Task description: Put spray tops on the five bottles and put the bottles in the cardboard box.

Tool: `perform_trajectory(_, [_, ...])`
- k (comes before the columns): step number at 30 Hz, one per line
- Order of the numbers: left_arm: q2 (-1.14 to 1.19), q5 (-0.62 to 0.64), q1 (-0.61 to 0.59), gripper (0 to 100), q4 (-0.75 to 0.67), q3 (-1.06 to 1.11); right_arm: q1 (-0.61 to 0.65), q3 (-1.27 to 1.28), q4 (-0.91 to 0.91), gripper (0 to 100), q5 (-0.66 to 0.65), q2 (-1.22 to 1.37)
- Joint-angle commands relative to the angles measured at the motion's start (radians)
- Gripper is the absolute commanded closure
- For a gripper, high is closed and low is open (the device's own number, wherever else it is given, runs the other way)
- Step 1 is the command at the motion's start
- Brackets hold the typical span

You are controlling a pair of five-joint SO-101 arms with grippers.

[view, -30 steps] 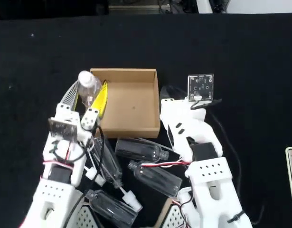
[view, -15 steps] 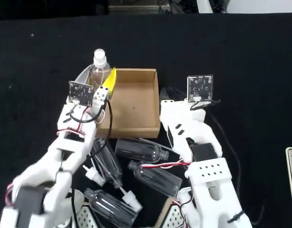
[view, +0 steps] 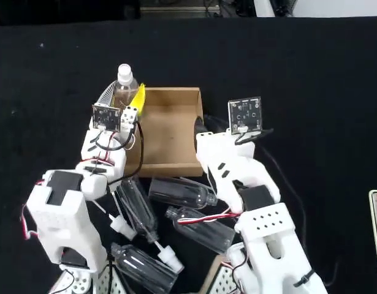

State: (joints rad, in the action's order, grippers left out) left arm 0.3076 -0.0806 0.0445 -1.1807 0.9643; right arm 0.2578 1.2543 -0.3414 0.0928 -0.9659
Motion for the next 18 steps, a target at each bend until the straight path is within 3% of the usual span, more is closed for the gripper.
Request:
perform_trajectory(1, [0.012, -0.003, -0.013, 94, -0.026, -0.073, 0.014, -0.002, 0.025, 98.7, 0.008, -0.010])
perform_trajectory(18, [0.095, -0.003, 0.005, 94, -0.023, -0.090, 0.014, -0.002, 0.025, 98.7, 0.008, -0.010])
